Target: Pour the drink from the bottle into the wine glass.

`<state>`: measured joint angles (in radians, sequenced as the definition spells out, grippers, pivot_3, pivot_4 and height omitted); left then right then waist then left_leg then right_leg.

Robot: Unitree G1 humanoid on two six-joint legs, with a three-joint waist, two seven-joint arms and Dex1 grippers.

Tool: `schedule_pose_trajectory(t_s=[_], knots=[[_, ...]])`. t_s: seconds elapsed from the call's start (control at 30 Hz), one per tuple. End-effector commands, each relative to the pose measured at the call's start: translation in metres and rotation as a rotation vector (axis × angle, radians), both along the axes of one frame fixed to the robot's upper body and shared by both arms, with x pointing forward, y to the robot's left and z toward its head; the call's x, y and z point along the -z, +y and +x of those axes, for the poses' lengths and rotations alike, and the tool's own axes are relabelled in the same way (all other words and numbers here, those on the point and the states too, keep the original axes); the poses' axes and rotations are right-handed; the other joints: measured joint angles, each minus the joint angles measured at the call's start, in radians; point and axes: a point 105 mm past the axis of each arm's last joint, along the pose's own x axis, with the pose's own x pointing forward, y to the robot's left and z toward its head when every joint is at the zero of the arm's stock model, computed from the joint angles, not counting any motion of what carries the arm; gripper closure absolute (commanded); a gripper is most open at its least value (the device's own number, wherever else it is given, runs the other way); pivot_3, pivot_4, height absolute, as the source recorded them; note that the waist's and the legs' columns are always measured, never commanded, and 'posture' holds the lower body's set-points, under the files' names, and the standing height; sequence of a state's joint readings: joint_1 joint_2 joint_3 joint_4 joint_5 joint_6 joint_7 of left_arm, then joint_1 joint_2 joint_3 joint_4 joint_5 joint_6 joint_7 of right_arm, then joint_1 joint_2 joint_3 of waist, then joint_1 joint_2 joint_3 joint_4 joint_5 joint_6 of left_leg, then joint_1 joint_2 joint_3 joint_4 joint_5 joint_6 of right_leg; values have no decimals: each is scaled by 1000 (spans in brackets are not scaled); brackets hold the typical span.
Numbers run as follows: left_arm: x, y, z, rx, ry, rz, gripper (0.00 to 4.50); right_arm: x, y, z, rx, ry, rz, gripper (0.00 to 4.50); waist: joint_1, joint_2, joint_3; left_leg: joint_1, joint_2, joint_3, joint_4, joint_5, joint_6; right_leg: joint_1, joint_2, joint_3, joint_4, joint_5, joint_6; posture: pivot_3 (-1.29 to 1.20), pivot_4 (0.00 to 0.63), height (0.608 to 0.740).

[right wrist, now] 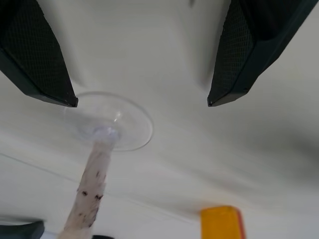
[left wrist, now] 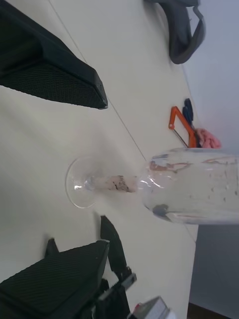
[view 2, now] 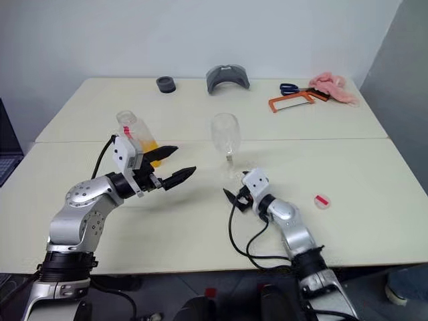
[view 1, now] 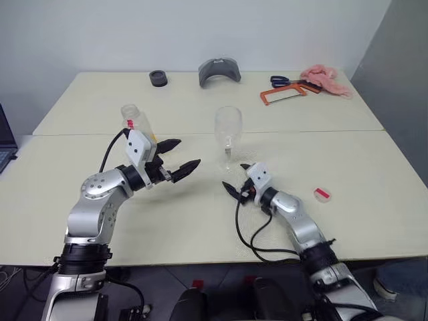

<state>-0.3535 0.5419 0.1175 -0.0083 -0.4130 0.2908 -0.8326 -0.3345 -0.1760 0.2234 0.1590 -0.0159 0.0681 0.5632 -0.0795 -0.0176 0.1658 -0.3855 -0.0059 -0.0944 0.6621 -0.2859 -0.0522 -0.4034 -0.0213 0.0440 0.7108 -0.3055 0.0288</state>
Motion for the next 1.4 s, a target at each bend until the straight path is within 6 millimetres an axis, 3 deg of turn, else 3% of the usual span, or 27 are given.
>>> schedule_pose_trajectory(t_s=[0.03, 0.3, 0.47, 0.7, 0.97, 1.4], knots=[[3, 12, -1, -81, -34, 3, 0, -27, -3, -21, -60, -58, 4, 50, 1, 0, 0, 0, 0, 0, 0, 0, 0, 0, 0, 0, 0, 0, 0, 0, 150, 740], [24, 49, 17, -461, -114, -1, 0, -60, -15, -70, -155, -45, 3, 50, 23, -1, 0, 0, 1, -2, 0, 0, 0, 1, 0, -1, -3, 0, 0, 0, 150, 740], [30, 64, 21, -559, -104, -29, 0, -82, -14, -74, -156, -51, 52, 50, 29, -1, 0, 1, 1, -5, 0, 0, 0, 6, 0, -3, -7, 0, 0, 0, 150, 740], [27, 89, 30, -664, -87, -66, 0, -96, -12, -72, -149, -48, 94, 50, 39, -1, 0, 4, 0, -11, 0, 0, 0, 14, 0, -6, -14, 0, 1, 0, 150, 740], [21, 96, 48, -671, -64, -34, 0, -105, -5, -75, -179, -52, 96, 50, 43, -1, 0, 4, -1, -10, 0, 0, 0, 14, 0, -7, -14, 0, 1, 0, 150, 740], [14, 82, 73, -598, -75, 27, 0, -113, -2, -81, -208, -77, 56, 50, 46, -1, 0, 3, -1, -10, 0, 0, 0, 14, 0, -10, -15, 0, 1, 0, 150, 740]])
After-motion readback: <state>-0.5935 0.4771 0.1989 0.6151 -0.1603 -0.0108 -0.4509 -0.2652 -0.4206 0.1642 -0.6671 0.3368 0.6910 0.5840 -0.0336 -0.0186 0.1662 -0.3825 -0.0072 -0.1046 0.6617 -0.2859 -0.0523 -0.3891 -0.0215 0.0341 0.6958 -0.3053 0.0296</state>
